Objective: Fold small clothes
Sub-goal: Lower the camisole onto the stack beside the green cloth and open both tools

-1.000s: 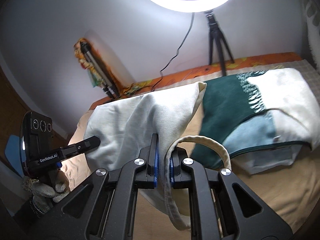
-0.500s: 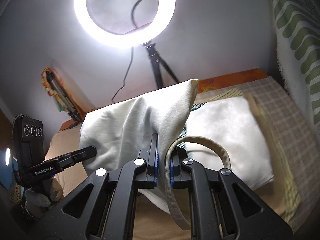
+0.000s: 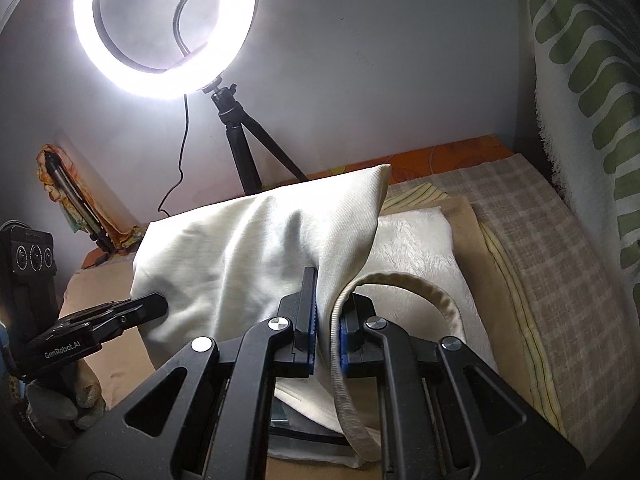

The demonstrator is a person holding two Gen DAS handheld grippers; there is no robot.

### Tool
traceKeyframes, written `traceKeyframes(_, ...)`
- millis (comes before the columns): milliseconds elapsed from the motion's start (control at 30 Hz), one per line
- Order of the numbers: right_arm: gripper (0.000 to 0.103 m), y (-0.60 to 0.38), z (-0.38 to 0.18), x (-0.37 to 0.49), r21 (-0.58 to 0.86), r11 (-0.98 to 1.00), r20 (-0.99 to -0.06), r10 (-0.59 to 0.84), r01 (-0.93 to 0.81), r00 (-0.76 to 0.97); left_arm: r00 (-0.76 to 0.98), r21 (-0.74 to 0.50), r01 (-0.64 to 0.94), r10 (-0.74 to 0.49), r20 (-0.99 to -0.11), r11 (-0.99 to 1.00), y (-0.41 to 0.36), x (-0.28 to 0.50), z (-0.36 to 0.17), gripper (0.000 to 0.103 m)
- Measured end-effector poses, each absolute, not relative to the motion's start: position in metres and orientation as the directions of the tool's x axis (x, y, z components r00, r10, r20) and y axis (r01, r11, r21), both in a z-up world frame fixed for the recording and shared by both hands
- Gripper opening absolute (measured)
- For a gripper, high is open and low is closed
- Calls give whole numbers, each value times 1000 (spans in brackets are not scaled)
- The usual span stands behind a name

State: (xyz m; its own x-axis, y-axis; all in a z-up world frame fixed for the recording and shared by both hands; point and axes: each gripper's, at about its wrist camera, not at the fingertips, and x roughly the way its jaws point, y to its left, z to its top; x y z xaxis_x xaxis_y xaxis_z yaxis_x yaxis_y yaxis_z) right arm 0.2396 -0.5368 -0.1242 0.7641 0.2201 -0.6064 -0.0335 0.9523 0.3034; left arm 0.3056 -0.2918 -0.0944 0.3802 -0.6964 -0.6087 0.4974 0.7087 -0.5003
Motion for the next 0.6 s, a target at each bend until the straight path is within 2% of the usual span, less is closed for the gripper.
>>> traceKeyframes(200,10,-541,-137,253,221,974,-667,112,52,737,436,-440,476,-639,-634,761,-289,307,-92,7)
traceKeyframes(233,14,-543,-138,254,208,975,-674,86,77,734,434,-439,475,-636,-638,763,-289,308,-92,7)
traceKeyframes(267,22,-546,-140,255,208,974,-680,76,92,730,429,-441,476,-639,-639,761,-288,308,-91,7)
traceKeyframes(300,38,-550,-140,254,221,970,-679,79,100,730,430,-433,477,-633,-644,765,-287,307,-89,7)
traceKeyframes(367,59,-556,-138,249,228,966,-664,59,126,745,436,-416,482,-623,-650,771,-286,305,-87,7)
traceKeyframes(500,59,-562,-130,242,240,960,-658,54,141,751,428,-412,478,-615,-663,776,-284,301,-82,8)
traceKeyframes(600,59,-561,-122,234,237,961,-652,46,146,757,427,-412,476,-614,-664,777,-282,296,-77,14)
